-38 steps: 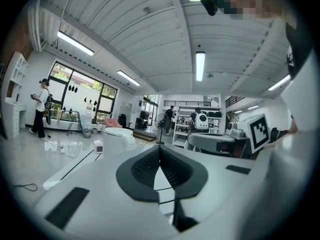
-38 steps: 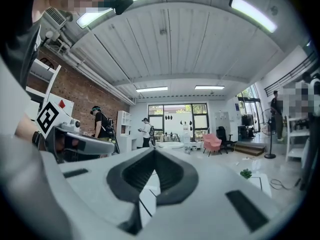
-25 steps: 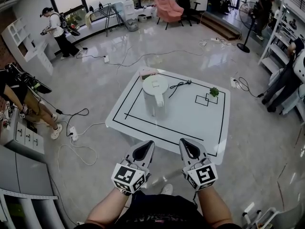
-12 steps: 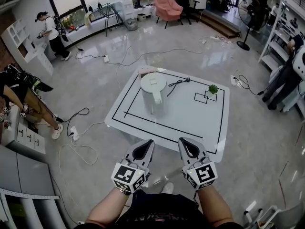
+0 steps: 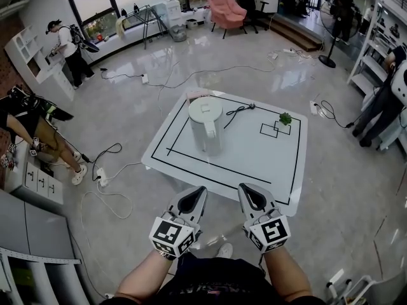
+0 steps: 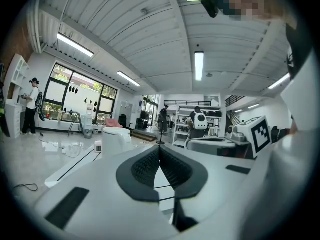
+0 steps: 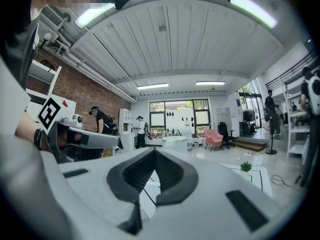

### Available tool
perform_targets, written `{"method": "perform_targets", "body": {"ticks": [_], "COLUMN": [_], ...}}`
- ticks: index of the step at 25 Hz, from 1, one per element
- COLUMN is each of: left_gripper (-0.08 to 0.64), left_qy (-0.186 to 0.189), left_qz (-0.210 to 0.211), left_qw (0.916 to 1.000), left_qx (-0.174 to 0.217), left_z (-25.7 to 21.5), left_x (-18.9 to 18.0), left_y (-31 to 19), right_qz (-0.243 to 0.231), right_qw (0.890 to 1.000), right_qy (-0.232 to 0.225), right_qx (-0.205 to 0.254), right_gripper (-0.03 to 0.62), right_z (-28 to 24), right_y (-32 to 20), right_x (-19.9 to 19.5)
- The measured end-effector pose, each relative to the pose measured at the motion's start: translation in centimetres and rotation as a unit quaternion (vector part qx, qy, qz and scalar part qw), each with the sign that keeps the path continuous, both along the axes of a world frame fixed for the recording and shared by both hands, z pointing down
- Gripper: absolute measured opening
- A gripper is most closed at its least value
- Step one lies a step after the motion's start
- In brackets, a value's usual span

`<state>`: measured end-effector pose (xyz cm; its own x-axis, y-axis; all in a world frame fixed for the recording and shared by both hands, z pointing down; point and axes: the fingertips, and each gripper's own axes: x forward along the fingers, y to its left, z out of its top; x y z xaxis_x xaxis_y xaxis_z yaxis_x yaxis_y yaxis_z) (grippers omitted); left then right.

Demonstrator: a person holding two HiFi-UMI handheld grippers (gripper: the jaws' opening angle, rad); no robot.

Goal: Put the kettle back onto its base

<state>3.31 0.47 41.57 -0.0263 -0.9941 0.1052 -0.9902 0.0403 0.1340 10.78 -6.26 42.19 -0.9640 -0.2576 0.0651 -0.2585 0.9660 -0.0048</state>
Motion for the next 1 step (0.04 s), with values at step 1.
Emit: {"method": "perform_targets", "body": {"ticks": [1], "left_gripper": [0.005], "left_qy": [0.0], "left_qz": [0.0], "left_qw": [1.0], "left_qx": [0.0], "left_z": [0.02], "left_x": [0.09], "left_y": [0.06], "right_qz": [-0.001], "right_qw": [1.0], "right_qy": [0.0], "right_qx": [-0.001], "right_gripper": [0.002], "right_z": [0.04], "right_y": [0.06], "right_x": [0.06]}}
